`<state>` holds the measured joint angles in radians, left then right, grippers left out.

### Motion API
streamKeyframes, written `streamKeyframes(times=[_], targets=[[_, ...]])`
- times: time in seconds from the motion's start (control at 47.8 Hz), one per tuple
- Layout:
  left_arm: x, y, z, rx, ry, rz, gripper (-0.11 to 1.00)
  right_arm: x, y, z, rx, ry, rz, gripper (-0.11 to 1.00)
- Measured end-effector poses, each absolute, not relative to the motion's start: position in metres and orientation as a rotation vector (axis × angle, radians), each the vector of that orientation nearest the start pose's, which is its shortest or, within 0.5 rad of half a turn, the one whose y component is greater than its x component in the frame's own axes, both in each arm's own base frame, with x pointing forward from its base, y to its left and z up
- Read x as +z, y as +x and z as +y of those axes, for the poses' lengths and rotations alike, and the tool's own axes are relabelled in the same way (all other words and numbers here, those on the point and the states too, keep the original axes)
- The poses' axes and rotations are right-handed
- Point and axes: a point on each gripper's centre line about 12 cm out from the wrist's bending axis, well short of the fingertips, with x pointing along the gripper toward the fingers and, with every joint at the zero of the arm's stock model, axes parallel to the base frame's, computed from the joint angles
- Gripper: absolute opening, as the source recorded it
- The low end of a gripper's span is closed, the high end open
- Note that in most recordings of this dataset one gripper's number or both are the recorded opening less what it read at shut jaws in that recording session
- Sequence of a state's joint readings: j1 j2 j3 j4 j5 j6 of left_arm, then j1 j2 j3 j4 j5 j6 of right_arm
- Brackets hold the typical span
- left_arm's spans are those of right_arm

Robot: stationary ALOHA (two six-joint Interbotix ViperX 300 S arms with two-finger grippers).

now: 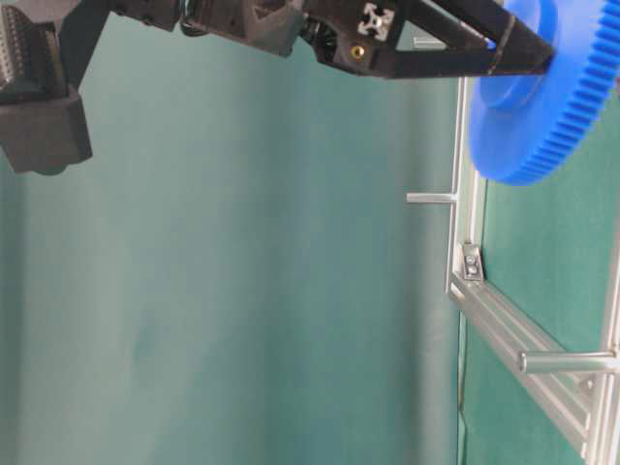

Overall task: Find the location of the shaft and insert the gear.
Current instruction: 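Align the gear's center hole above the metal shaft, then lower the blue gear down onto the shaft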

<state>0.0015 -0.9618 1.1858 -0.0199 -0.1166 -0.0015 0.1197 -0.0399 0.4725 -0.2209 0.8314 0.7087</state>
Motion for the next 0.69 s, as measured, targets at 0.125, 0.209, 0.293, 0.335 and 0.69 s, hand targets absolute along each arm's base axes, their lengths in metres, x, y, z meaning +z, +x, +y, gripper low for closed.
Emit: streamKeyframes(times=[0.125, 0.209, 0.293, 0.335, 0.69], targets=[[0.2682, 0.1981, 0.0006, 0.005, -0.021, 0.107, 0.01, 0.1927, 0.3571, 0.0230, -0.377, 0.306, 1.182, 0.70], [0.2682, 0.1981, 0.0006, 0.005, -0.021, 0.107, 0.01, 0.1927, 0.3571, 0.0232, -0.377, 0.308, 1.183, 0.70], [0.2682, 0.1981, 0.0006, 0.005, -0.023, 0.107, 0.01, 0.1926, 0.3582, 0.0226, -0.377, 0.308, 1.181, 0.70], [0.2682, 0.1981, 0.0006, 0.005, -0.023, 0.107, 0.01, 0.1925, 0.3587, 0.0228, -0.376, 0.308, 1.181, 0.70], [0.2680, 0.1980, 0.0006, 0.005, -0.021, 0.109, 0.01, 0.1909, 0.3641, 0.0229, -0.370, 0.295, 1.186, 0.70]])
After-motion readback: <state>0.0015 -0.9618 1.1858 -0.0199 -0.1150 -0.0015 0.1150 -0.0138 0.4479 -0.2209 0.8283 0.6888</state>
